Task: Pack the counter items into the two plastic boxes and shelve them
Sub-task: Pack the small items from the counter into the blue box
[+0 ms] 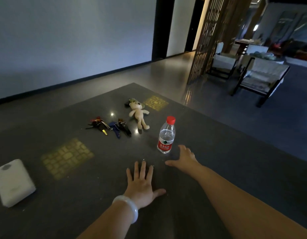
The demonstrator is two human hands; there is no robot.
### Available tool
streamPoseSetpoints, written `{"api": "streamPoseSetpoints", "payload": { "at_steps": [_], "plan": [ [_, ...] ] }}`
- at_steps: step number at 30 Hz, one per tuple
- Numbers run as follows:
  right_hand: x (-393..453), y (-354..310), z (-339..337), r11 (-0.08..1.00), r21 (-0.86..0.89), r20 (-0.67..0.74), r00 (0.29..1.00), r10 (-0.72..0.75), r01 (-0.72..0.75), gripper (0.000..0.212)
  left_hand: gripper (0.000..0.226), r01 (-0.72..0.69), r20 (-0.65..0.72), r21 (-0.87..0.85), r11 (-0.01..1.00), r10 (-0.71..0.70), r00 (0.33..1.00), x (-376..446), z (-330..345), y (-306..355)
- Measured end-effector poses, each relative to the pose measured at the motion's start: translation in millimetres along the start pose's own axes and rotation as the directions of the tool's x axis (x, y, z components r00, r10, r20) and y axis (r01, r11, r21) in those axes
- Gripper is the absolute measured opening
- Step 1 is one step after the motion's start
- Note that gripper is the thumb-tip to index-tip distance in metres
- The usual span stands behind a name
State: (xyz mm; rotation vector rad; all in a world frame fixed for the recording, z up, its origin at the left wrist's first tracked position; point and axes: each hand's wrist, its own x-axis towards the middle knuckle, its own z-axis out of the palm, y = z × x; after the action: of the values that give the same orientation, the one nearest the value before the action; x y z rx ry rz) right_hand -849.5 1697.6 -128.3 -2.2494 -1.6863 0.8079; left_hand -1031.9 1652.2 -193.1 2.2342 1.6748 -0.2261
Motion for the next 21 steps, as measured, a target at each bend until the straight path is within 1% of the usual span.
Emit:
{"api": "streamPoseSetpoints", "payload": {
  "at_steps": [3,6,8,10,11,13,14,18,21],
  "plan": [
    [24,-9,7,0.992,0.124,-0.060,0.997,0.042,-0.035,0.107,0.102,-0.003,0.005,-0.020,1.000,0.003,1.000,5,4,-3],
    [38,-17,14,0.929,0.370,-0.100,0.992,0.072,-0.030,0.108,0.102,0.000,0.020,-0.032,0.999,0.001,1.000,7,5,-3],
    [42,-21,18,0.845,0.533,-0.134,0.990,0.050,0.029,0.101,0.102,0.003,0.012,-0.032,0.999,-0.003,1.000,7,6,-3],
    [45,-24,19,0.779,0.621,-0.166,0.986,0.032,0.079,0.085,0.102,0.005,0.007,-0.033,0.999,-0.005,1.000,7,7,-3],
    [46,-24,19,0.770,0.632,-0.174,0.984,0.034,0.085,0.075,0.102,0.006,0.008,-0.035,0.999,-0.005,1.000,7,7,-3],
    [46,-23,19,0.791,0.607,-0.173,0.984,0.041,0.073,0.059,0.102,0.005,0.017,-0.039,0.999,-0.005,1.000,8,7,-3],
    [44,-22,18,0.806,0.588,-0.164,0.986,0.037,0.068,0.056,0.102,0.007,0.020,-0.040,0.999,-0.006,1.000,8,7,-3],
    [23,-6,14,0.841,0.532,-0.126,0.991,-0.033,0.096,0.056,0.103,0.013,0.014,-0.034,0.999,-0.013,1.000,11,10,-5],
    [1,11,11,0.856,0.503,-0.119,0.990,-0.071,0.122,0.046,0.104,0.013,-0.001,-0.033,0.999,-0.013,1.000,13,11,-6]
  ]
}}
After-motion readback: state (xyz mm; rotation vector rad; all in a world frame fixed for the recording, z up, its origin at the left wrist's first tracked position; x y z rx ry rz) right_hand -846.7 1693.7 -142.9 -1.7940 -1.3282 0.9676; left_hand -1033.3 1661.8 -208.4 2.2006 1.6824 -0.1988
